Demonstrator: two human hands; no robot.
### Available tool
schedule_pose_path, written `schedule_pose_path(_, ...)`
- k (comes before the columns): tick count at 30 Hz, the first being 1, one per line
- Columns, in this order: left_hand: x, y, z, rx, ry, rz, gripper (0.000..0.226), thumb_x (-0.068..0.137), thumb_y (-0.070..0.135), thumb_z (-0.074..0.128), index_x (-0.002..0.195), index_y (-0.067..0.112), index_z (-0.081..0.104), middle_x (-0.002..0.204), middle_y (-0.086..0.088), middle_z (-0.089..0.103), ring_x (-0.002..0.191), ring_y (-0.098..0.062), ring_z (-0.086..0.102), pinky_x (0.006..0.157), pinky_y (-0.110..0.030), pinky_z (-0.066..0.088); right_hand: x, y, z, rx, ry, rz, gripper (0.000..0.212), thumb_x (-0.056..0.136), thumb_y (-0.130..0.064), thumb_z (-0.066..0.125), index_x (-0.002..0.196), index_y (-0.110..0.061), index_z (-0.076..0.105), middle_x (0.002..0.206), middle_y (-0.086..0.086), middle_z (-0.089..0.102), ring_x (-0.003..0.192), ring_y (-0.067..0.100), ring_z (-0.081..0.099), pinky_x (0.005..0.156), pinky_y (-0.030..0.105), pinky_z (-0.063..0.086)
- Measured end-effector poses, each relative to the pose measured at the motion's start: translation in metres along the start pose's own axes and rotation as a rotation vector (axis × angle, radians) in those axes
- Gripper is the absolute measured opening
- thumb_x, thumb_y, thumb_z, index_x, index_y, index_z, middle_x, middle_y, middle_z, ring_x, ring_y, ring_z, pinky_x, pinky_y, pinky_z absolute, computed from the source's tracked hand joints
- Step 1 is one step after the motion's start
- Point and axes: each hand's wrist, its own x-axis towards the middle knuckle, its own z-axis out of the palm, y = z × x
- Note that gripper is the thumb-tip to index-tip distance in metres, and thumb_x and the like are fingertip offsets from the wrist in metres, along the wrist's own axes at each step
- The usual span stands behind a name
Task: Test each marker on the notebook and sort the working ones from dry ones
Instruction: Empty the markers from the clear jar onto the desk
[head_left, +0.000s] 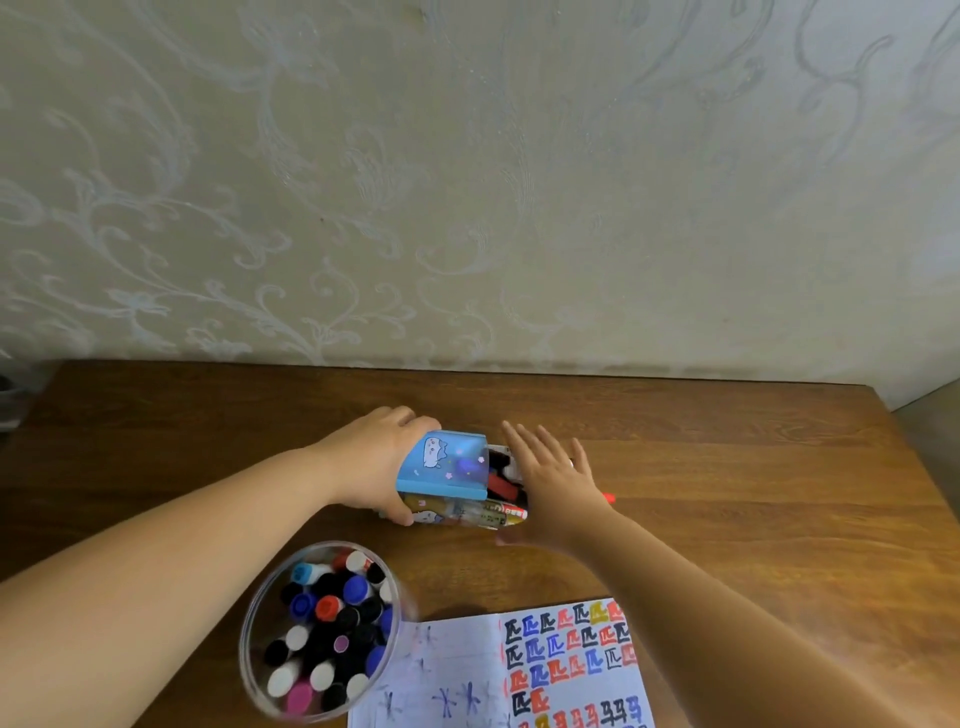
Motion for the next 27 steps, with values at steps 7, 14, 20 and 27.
schedule_pose_path(7, -0.016, -0.025, 0.0, -0.057, -0.023, -0.06, 0.103, 0.058, 0.041, 0.082, 0.14, 0.034, 0.021, 0.138, 0.01, 0.032, 0.126, -0.009, 0.03, 0.105, -0.032, 0.034, 0.009, 0.009, 0.008, -0.093, 0.01, 0.0, 0.082, 0.082, -0.035, 0.067, 0.147, -0.026, 0.018, 0.144, -0.001, 0.038, 0.133, 0.022, 0.035, 0.113, 0.043, 0.022)
schedule_pose_path(14, -0.029, -0.039, -0.001, -0.066, 0.006, -0.113, 0.105, 0.059, 0.039, 0.082, 0.143, 0.03, 0.019, 0.144, 0.009, 0.028, 0.133, -0.01, 0.026, 0.109, -0.031, 0.028, 0.009, 0.026, 0.009, 0.005, -0.056, 0.058, 0.08, 0.079, -0.034, 0.068, 0.145, -0.029, 0.024, 0.144, -0.002, 0.037, 0.132, 0.023, 0.035, 0.111, 0.046, 0.028)
schedule_pose_path(20, -0.037, -0.034, 0.006, -0.098, 0.066, -0.078, 0.102, 0.058, 0.042, 0.082, 0.141, 0.032, 0.022, 0.139, 0.012, 0.031, 0.129, -0.008, 0.027, 0.105, -0.028, 0.028, 0.017, -0.022, 0.021, -0.023, -0.048, -0.073, 0.112, 0.075, -0.054, 0.068, 0.15, -0.025, -0.01, 0.157, 0.001, 0.009, 0.145, 0.023, 0.005, 0.116, 0.055, -0.002)
schedule_pose_path(27, -0.045, -0.039, 0.008, -0.171, 0.086, -0.065, 0.103, 0.056, 0.038, 0.083, 0.14, 0.033, 0.024, 0.136, 0.015, 0.032, 0.127, -0.005, 0.028, 0.107, -0.028, 0.029, 0.031, -0.04, 0.026, -0.066, -0.027, -0.087, 0.105, 0.073, -0.051, 0.071, 0.149, -0.021, 0.006, 0.15, 0.004, 0.026, 0.141, 0.026, 0.02, 0.116, 0.052, 0.001)
